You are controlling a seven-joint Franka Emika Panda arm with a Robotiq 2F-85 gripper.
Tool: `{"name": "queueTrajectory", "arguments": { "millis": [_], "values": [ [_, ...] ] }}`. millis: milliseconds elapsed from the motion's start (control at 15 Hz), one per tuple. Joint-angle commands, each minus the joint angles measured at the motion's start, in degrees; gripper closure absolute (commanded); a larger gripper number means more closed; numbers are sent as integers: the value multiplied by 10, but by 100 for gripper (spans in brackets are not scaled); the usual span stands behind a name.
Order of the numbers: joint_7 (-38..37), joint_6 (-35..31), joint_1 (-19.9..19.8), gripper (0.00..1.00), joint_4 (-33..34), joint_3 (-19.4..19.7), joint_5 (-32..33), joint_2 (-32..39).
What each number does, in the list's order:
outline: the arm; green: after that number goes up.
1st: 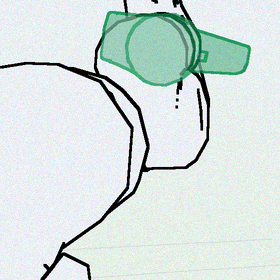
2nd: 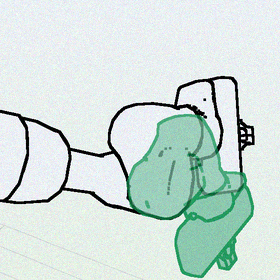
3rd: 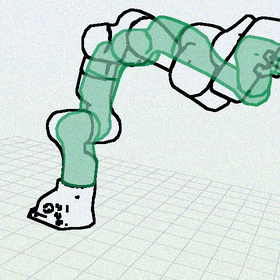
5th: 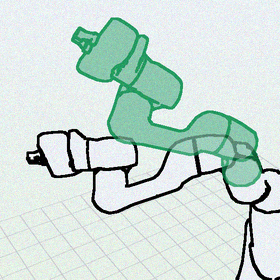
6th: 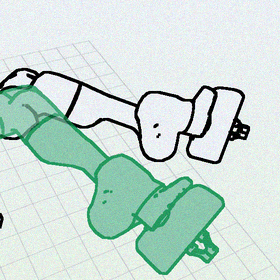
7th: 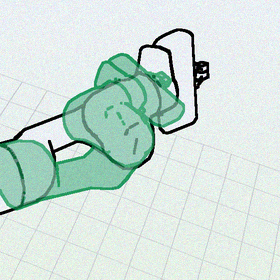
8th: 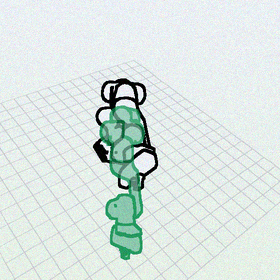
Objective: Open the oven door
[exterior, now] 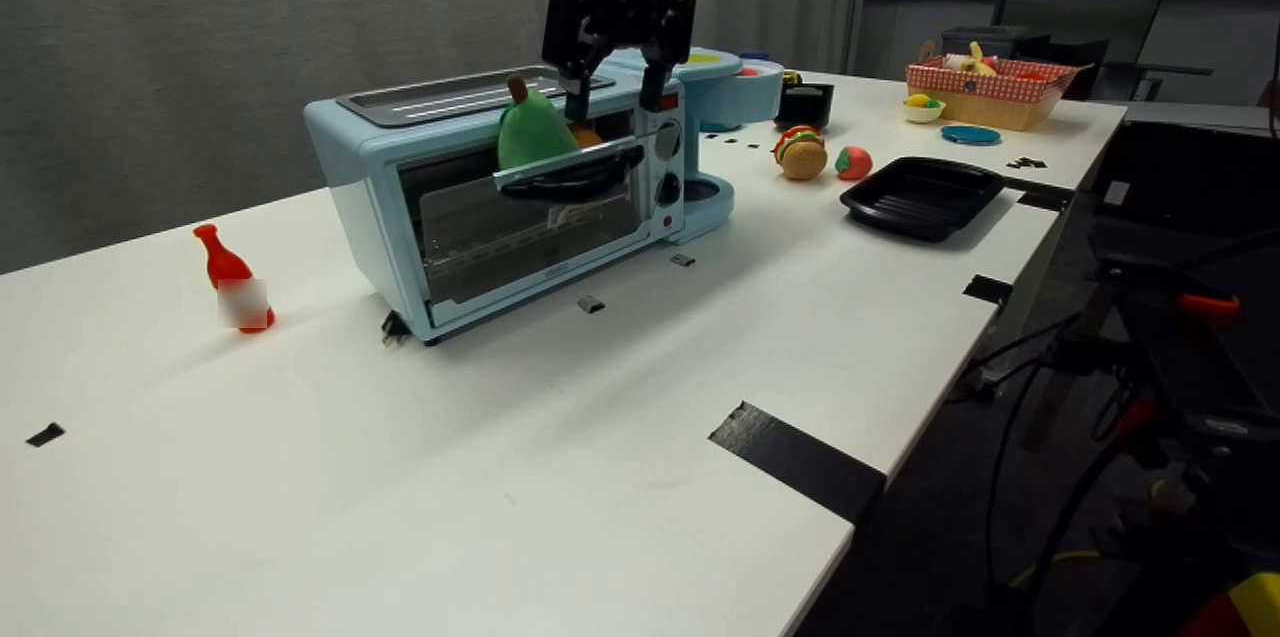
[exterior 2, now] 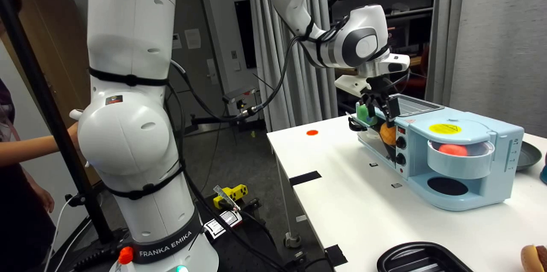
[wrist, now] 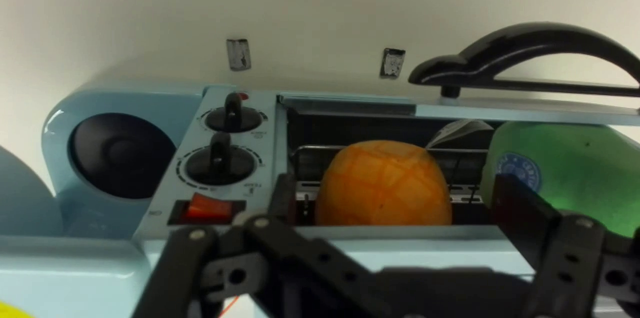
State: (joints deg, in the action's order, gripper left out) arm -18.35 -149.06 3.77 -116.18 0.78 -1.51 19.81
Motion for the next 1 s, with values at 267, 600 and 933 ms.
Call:
{"name": "queueTrajectory", "arguments": {
  "millis": [267,600,933],
  "values": [
    [-3,26,8,0,39,2,-5,44],
    [-3,34,15,0,62,0,-4,67],
    [-5,46,24,0,83,-2,-6,91]
  ]
}}
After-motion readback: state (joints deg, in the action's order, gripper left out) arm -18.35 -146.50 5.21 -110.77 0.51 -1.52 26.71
